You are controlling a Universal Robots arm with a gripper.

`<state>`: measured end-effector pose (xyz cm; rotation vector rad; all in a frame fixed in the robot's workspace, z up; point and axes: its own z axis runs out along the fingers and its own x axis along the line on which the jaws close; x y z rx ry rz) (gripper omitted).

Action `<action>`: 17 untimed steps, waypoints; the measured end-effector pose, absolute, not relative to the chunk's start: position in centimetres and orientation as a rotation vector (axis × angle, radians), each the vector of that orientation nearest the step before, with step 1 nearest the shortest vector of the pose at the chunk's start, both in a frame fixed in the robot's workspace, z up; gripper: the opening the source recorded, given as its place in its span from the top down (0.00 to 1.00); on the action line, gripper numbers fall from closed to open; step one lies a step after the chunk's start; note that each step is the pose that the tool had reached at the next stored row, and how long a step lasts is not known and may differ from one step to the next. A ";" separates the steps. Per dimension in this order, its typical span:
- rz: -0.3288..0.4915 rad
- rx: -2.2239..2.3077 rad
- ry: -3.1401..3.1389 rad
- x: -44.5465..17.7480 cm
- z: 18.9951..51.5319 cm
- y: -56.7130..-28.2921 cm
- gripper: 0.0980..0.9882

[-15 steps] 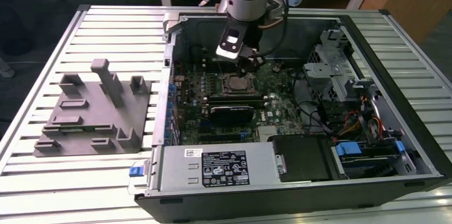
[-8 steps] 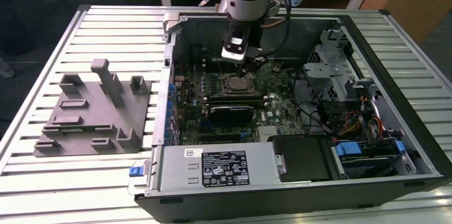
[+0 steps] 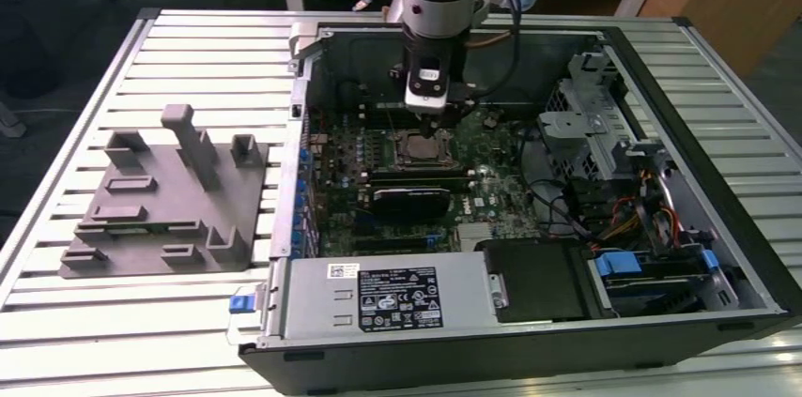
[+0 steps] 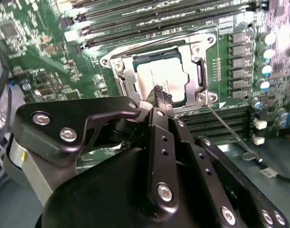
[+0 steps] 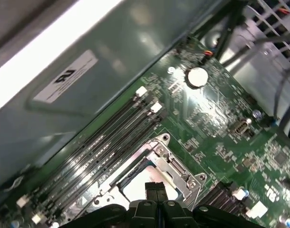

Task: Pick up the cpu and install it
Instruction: 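Close the cpu cover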

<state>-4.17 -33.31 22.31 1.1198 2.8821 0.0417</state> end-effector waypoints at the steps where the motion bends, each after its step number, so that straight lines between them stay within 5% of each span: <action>1: 0.042 1.094 2.892 -4.2 22.3 -33.3 0.99; 17: 0.040 0.663 3.021 -4.2 22.2 -33.3 0.99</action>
